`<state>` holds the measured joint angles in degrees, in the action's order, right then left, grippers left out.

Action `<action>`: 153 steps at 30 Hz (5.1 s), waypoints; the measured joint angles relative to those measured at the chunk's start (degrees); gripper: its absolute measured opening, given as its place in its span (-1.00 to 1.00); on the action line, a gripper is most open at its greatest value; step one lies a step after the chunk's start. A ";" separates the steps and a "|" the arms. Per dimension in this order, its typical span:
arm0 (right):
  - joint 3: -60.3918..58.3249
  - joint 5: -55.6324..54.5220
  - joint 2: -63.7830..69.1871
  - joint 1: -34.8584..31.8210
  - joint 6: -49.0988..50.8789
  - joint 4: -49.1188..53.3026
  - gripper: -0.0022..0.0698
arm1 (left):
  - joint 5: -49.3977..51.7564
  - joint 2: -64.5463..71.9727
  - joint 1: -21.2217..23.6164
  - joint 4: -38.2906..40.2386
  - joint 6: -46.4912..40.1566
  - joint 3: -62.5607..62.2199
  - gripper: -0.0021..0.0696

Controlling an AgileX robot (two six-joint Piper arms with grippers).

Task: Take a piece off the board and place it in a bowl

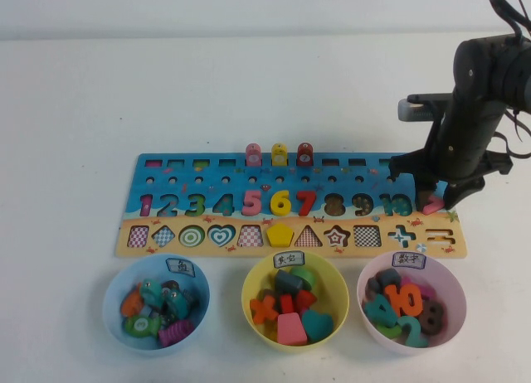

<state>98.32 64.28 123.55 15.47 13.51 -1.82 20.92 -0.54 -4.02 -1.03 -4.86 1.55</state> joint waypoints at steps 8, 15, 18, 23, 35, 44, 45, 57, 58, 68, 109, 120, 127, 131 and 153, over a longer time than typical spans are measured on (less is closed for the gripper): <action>0.00 0.00 0.00 0.00 0.00 0.10 -0.20 | 0.00 0.00 0.00 0.00 0.00 0.00 -0.95; 0.00 0.00 0.00 0.00 0.00 0.10 -0.21 | 0.00 0.00 0.00 0.00 0.00 0.00 -0.96; 0.00 0.00 0.00 0.00 -0.11 0.10 -0.21 | 0.00 0.00 0.00 0.00 0.00 0.00 -0.96; 0.00 0.00 0.00 0.00 -0.21 0.10 -0.21 | 0.00 0.00 0.00 0.00 0.00 0.00 -0.96; 0.00 0.00 0.00 0.00 -1.26 0.18 -0.21 | 0.00 0.00 0.00 0.00 0.00 0.00 -0.96; 0.00 0.00 0.00 0.00 -1.31 0.18 -0.21 | 0.00 0.00 0.00 -0.09 0.00 0.00 -0.96; 0.00 0.11 0.00 0.00 -1.31 0.18 -0.21 | 0.00 0.00 0.00 -0.09 0.00 0.00 -0.96; 0.00 0.11 0.00 0.00 -1.40 0.31 -0.21 | 0.00 0.00 0.00 -0.09 0.00 0.00 -0.96; 0.00 0.11 0.00 0.00 -1.40 0.31 -0.21 | 0.00 0.00 0.00 -0.09 0.00 0.00 -0.96; 0.00 0.79 -2.28 0.00 -2.48 0.42 -0.21 | 0.00 0.00 0.00 -0.09 0.00 0.00 -0.96; -1.27 6.11 -9.45 30.42 -25.47 -4.42 -0.11 | 0.00 0.00 0.00 -0.11 0.00 0.00 -0.95; -1.37 6.01 -8.11 30.42 -23.63 -8.44 0.40 | 0.00 0.00 0.00 -0.21 0.00 0.00 -0.96; -2.92 1.22 -19.98 30.88 -22.97 -10.97 -0.76 | 0.00 0.00 0.00 -0.21 0.00 0.00 -0.96; -10.46 -5.05 -32.36 31.26 -22.97 -10.86 -0.94 | 0.00 0.00 0.00 -0.21 0.00 0.00 -0.96; -66.87 -45.74 -84.71 29.32 -16.27 1.82 -0.99 | 0.00 0.00 0.00 -0.21 0.00 0.00 -0.96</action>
<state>31.46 18.54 38.84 44.80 -2.75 0.00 20.92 -0.54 -4.02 -1.24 -4.86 1.55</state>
